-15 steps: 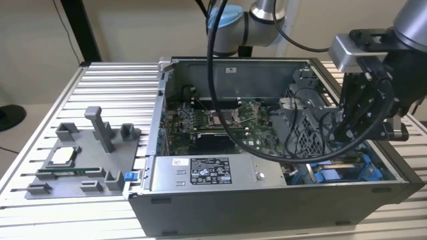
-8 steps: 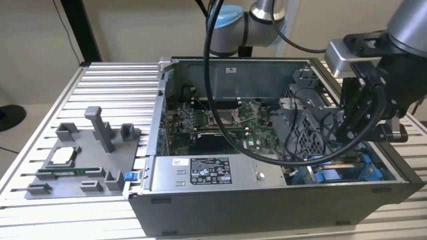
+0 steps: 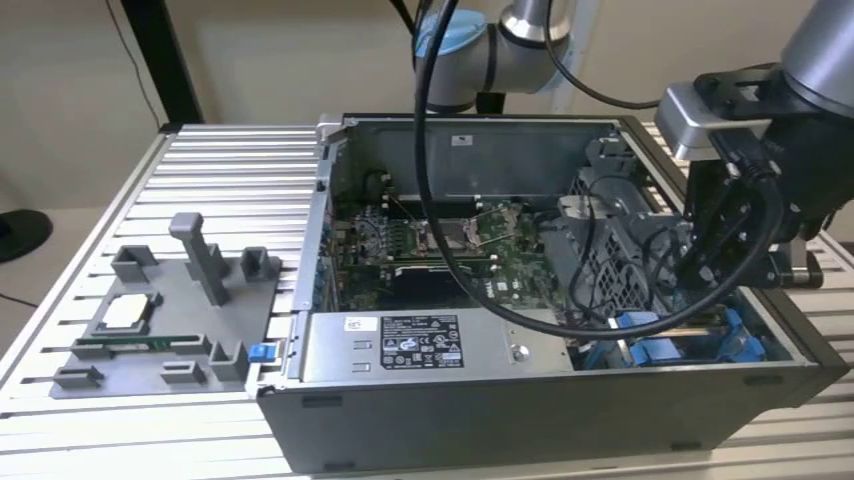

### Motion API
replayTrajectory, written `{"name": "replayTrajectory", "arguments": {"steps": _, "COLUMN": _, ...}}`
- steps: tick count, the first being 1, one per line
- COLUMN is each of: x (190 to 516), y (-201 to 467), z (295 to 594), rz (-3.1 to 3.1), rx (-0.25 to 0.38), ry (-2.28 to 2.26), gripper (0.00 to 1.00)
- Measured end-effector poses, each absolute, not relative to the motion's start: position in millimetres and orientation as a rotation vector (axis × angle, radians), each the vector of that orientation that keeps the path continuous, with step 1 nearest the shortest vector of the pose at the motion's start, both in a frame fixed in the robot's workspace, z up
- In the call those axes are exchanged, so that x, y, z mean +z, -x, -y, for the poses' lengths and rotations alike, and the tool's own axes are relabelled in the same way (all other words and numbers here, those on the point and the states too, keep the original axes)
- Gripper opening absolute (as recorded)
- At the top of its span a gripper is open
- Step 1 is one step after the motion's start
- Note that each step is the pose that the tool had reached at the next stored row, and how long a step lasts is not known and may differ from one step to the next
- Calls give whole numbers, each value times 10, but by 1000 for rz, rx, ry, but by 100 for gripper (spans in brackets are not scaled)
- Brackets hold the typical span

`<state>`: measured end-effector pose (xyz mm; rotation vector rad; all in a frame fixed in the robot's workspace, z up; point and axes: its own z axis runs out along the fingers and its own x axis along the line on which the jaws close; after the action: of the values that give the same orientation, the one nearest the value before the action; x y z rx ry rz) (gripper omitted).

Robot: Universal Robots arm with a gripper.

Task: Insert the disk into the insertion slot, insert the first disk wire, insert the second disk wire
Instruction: 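Insert the second disk wire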

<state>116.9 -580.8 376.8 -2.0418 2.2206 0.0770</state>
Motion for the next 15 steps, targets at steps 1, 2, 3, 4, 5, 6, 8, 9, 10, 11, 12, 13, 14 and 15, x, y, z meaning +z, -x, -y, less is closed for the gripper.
{"name": "replayTrajectory", "arguments": {"steps": 1, "x": 3767, "y": -1179, "z": 5814, "rz": -2219, "rx": 77, "ry": 2043, "gripper": 0}}
{"name": "replayTrajectory", "arguments": {"steps": 2, "x": 3764, "y": -1186, "z": 5818, "rz": -2218, "rx": 77, "ry": 2044, "gripper": 0}}
{"name": "replayTrajectory", "arguments": {"steps": 3, "x": 3760, "y": -1192, "z": 5823, "rz": -2217, "rx": 77, "ry": 2046, "gripper": 0}}
{"name": "replayTrajectory", "arguments": {"steps": 4, "x": 3752, "y": -1195, "z": 5828, "rz": -2216, "rx": 77, "ry": 2047, "gripper": 0}}
{"name": "replayTrajectory", "arguments": {"steps": 5, "x": 3744, "y": -1197, "z": 5832, "rz": -2215, "rx": 77, "ry": 2048, "gripper": 0}}
{"name": "replayTrajectory", "arguments": {"steps": 6, "x": 3733, "y": -1199, "z": 5837, "rz": -2213, "rx": 77, "ry": 2049, "gripper": 0}}
{"name": "replayTrajectory", "arguments": {"steps": 8, "x": 3709, "y": -1201, "z": 5844, "rz": -2210, "rx": 76, "ry": 2052, "gripper": 0}}
{"name": "replayTrajectory", "arguments": {"steps": 9, "x": 3697, "y": -1203, "z": 5847, "rz": -2208, "rx": 75, "ry": 2053, "gripper": 0}}
{"name": "replayTrajectory", "arguments": {"steps": 10, "x": 3684, "y": -1204, "z": 5850, "rz": -2206, "rx": 75, "ry": 2055, "gripper": 0}}
{"name": "replayTrajectory", "arguments": {"steps": 11, "x": 3672, "y": -1206, "z": 5853, "rz": -2204, "rx": 74, "ry": 2056, "gripper": 0}}
{"name": "replayTrajectory", "arguments": {"steps": 12, "x": 3660, "y": -1208, "z": 5856, "rz": -2202, "rx": 73, "ry": 2057, "gripper": 0}}
{"name": "replayTrajectory", "arguments": {"steps": 13, "x": 3648, "y": -1210, "z": 5857, "rz": -2200, "rx": 72, "ry": 2058, "gripper": 0}}
{"name": "replayTrajectory", "arguments": {"steps": 14, "x": 3635, "y": -1213, "z": 5859, "rz": -2197, "rx": 71, "ry": 2060, "gripper": 0}}
{"name": "replayTrajectory", "arguments": {"steps": 15, "x": 3624, "y": -1215, "z": 5860, "rz": -2194, "rx": 69, "ry": 2061, "gripper": 0}}
